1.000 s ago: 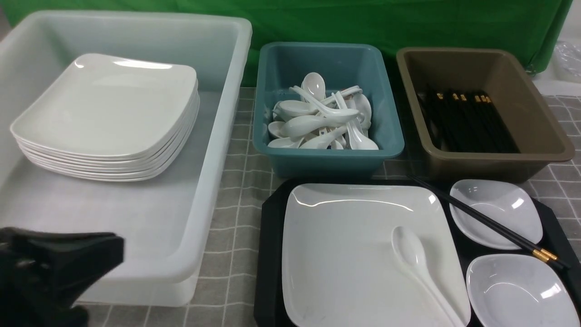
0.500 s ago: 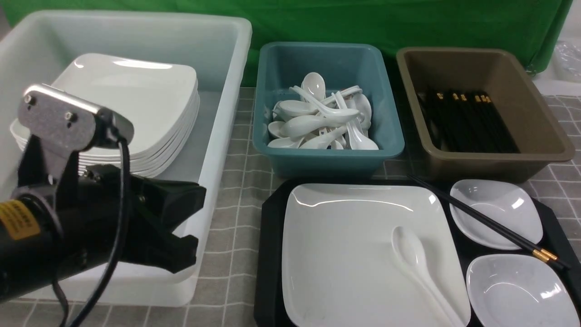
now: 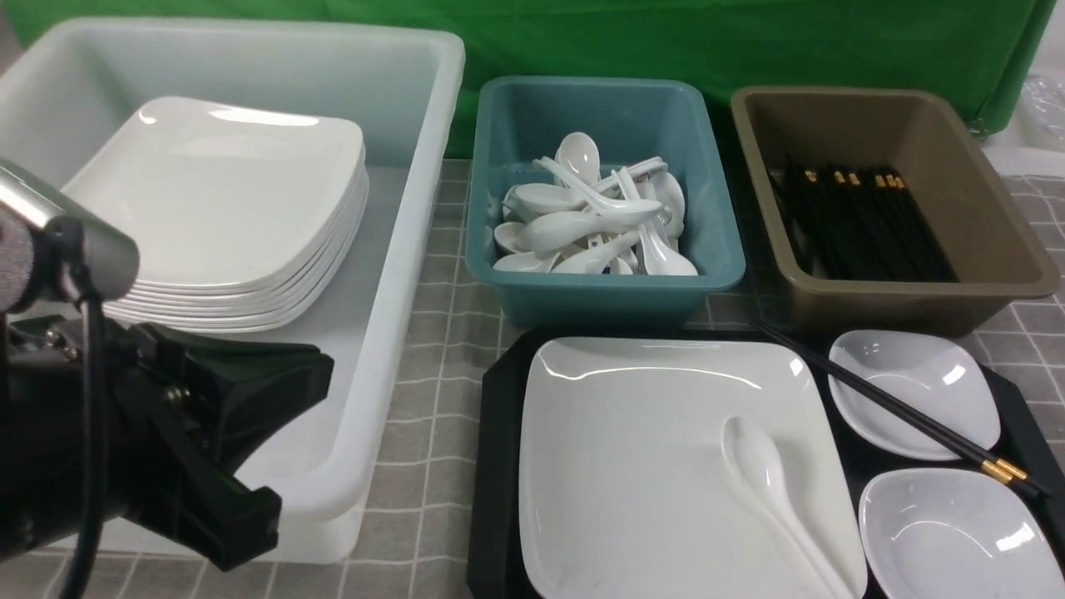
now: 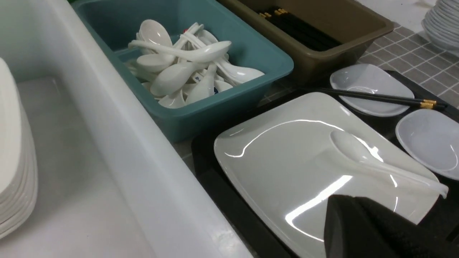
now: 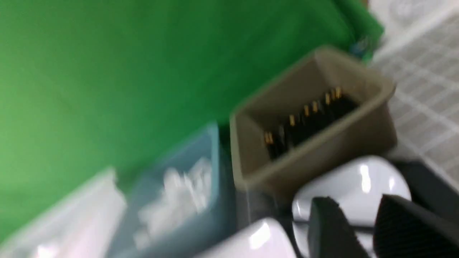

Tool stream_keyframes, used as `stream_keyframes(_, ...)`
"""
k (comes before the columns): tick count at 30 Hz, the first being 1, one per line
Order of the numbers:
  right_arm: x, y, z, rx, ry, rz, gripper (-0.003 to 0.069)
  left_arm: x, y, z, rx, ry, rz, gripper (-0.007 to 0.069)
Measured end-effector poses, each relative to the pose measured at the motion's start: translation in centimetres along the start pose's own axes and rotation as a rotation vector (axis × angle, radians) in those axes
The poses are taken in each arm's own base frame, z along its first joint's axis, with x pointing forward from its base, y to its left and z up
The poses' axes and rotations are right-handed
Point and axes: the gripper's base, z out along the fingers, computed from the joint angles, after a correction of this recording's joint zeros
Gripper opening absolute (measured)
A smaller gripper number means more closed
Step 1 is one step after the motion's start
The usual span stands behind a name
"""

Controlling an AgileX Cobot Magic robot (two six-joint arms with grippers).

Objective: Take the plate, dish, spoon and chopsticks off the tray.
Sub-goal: Use the right arm to grab a pair of chopsticks from the plate

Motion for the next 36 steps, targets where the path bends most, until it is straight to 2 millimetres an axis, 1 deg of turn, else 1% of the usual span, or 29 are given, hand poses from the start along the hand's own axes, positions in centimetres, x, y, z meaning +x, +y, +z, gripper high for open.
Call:
stream_keyframes(2, -1.6, 2.0, 0.8, -0.009, 0.184, -0.193, 0.0204, -0.6, -0.1, -0.2, 0.011, 0.013, 0.028, 0.0006)
stream_keyframes(3, -2.0, 2.8, 1.4, -0.019, 0.283, -0.271, 0.0197, -1.1, -0.2, -0.3, 0.015, 0.01, 0.049, 0.0006)
stream_keyframes(5, -3.1, 4.7, 3.3, -0.036, 0.493, -0.447, 0.0194, -2.1, -0.3, -0.6, 0.017, -0.007, 0.079, 0.0006)
stream_keyframes(7, -3.6, 5.8, 5.2, -0.033, 0.633, -0.552, 0.0194, -2.8, -0.3, -0.8, 0.02, -0.02, 0.091, 0.0006)
stream_keyframes(8, -3.7, 6.6, 7.5, -0.011, 0.774, -0.639, 0.0197, -3.0, -0.4, -0.9, 0.023, -0.02, 0.093, 0.0006)
stream_keyframes(9, -4.0, 6.8, 7.5, -0.014, 0.773, -0.65, 0.0197, -3.0, -0.4, -0.9, 0.023, -0.019, 0.095, 0.0006)
stream_keyframes(10, -3.9, 7.3, 10.7, 0.022, 0.917, -0.737, 0.0202, -3.1, -0.4, -1.0, 0.03, -0.007, 0.097, 0.0006)
stream_keyframes(11, -4.1, 7.5, 10.7, 0.021, 0.914, -0.746, 0.0205, -3.0, -0.4, -1.0, 0.031, -0.004, 0.097, 0.0006)
stream_keyframes(12, -4.1, 7.7, 13.3, 0.048, 0.998, -0.803, 0.0218, -2.8, -0.5, -1.2, 0.041, 0.018, 0.098, 0.0006)
stream_keyframes(13, -3.9, 7.6, 13.8, 0.054, 1.02, -0.808, 0.0223, -2.8, -0.6, -1.2, 0.041, 0.017, 0.099, 0.0006)
stream_keyframes(14, -4.2, 7.5, 16.3, 0.075, 1.075, -0.84, 0.0248, -2.6, -0.7, -1.6, 0.048, 0.026, 0.103, 0.0006)
stream_keyframes(15, -4.3, 7.2, 17.9, 0.087, 1.105, -0.845, 0.0271, -2.6, -0.8, -2.0, 0.051, 0.021, 0.108, 0.0006)
stream_keyframes(16, -4.4, 6.5, 19.3, 0.114, 1.139, -0.844, 0.0297, -2.6, -0.8, -2.4, 0.053, 0.012, 0.112, 0.0006)
stream_keyframes(17, -4.6, 6.4, 19.6, 0.119, 1.136, -0.846, 0.0302, -2.6, -0.8, -2.4, 0.052, 0.009, 0.113, 0.0006)
stream_keyframes(19, -4.8, 5.1, 21.8, 0.15, 1.176, -0.837, 0.0367, -2.7, -1.0, -3.3, 0.051, -0.022, 0.118, 0.0006)
stream_keyframes(22, -4.4, 3.7, 23.9, 0.16, 1.216, -0.817, 0.0433, -2.8, -1.1, -4.0, 0.05, -0.046, 0.122, 0.0006)
stream_keyframes(25, -3.3, 2.8, 25.6, 0.137, 1.259, -0.816, 0.0473, -2.8, -1.1, -4.3, 0.049, -0.059, 0.127, 0.0006)
stream_keyframes(28, -2.1, 1.8, 27.1, 0.13, 1.281, -0.825, 0.0485, -2.9, -1.1, -4.3, 0.045, -0.07, 0.13, 0.0006)
stream_keyframes(32, -1.3, 0.7, 28.1, 0.14, 1.301, -0.817, 0.0486, -2.9, -1.1, -4.3, 0.044, -0.074, 0.131, 0.0006)
stream_keyframes(33, -0.8, 0.2, 28.7, 0.143, 1.318, -0.812, 0.0486, -2.9, -1.1, -4.3, 0.044, -0.075, 0.131, 0.0006)
stream_keyframes(36, -0.1, -0.3, 29.3, 0.139, 1.334, -0.819, 0.0486, -3.0, -1.1, -4.3, 0.043, -0.076, 0.131, 0.0006)
